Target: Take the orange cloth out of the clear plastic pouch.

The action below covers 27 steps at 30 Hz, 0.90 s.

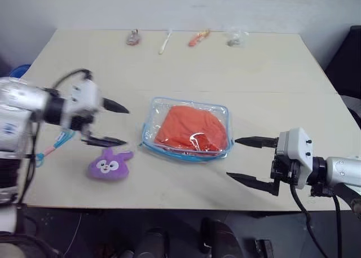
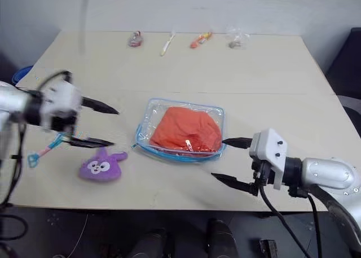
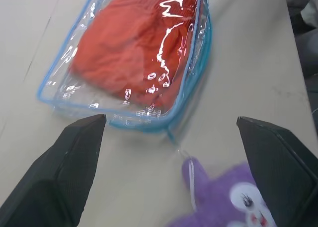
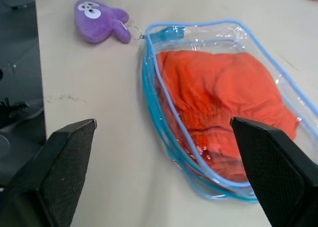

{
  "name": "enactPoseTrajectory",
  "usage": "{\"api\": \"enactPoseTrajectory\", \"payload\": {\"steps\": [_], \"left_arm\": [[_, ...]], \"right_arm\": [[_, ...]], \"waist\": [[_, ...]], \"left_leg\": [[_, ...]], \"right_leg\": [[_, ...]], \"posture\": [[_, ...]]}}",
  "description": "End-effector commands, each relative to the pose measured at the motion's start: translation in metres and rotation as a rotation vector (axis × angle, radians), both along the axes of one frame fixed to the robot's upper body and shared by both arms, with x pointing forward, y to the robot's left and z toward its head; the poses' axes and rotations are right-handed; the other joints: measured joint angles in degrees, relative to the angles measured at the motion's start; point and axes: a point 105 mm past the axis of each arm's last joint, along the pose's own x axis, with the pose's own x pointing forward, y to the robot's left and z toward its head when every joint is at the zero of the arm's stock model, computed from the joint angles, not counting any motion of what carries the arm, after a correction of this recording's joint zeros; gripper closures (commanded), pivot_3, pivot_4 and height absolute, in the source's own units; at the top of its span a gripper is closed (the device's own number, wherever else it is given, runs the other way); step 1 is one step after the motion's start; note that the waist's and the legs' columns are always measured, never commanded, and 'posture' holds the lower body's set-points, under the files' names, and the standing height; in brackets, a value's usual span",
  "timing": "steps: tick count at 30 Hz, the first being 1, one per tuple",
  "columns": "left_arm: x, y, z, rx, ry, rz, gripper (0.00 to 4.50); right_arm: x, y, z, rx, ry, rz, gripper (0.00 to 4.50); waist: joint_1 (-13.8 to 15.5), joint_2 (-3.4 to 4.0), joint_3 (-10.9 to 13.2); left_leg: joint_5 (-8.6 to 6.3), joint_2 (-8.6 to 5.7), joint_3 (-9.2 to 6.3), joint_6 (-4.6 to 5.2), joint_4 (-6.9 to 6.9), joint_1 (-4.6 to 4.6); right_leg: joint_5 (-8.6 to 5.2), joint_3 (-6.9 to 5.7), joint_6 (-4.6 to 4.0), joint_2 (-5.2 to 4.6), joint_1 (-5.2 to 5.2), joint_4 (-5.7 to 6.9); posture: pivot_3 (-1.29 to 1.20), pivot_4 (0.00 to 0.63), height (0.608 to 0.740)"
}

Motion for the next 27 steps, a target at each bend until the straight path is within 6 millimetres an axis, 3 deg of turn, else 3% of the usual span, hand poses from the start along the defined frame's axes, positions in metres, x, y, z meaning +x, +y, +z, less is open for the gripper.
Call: {"api": "enactPoseTrajectory", "payload": {"steps": [1,4,11,19,27], "left_arm": [[0.008,-0.016,-0.011,0.097,-0.135,-0.077,0.03],[0.027,-0.027,-0.021,0.131,-0.227,-0.078,0.03],[0.041,-0.04,-0.023,0.117,-0.321,-0.091,0.03],[0.046,-0.05,-0.016,0.018,-0.376,-0.052,0.03],[0.033,-0.055,-0.037,0.082,-0.453,-0.087,0.03]], "right_arm": [[-0.005,0.009,0.006,0.033,-0.023,-0.031,0.01],[-0.006,0.012,0.004,0.052,-0.018,-0.057,0.01],[-0.005,0.014,0.003,0.075,-0.023,-0.101,0.01],[-0.006,0.014,0.0,0.078,-0.02,-0.107,0.01],[-0.005,0.013,-0.004,0.06,-0.02,-0.103,0.01]], "waist": [[-0.1,0.0,0.0],[0.1,-0.02,0.0],[0.2,-0.05,0.0],[0.2,-0.05,0.0],[0.2,-0.05,0.0]], "left_leg": [[0.0,0.0,0.03,0.0,-0.01,-0.01],[0.0,-0.02,0.2,0.0,0.01,-0.02],[0.0,-0.06,0.19,0.02,0.04,-0.06],[0.0,-0.05,0.07,0.03,0.06,-0.06],[0.0,-0.03,-0.15,0.03,0.05,-0.04]], "right_leg": [[0.0,0.02,0.0,0.0,-0.06,0.01],[0.0,0.0,0.0,0.01,-0.04,0.01],[0.01,-0.02,0.01,-0.03,-0.02,-0.02],[0.01,-0.02,0.02,-0.04,-0.01,-0.01],[0.01,-0.01,0.02,-0.03,-0.02,-0.01]], "posture": [[0.0,0.15,0.74],[0.0,0.15,0.74],[0.0,0.15,0.74],[0.0,0.15,0.74],[0.0,0.15,0.74]]}}
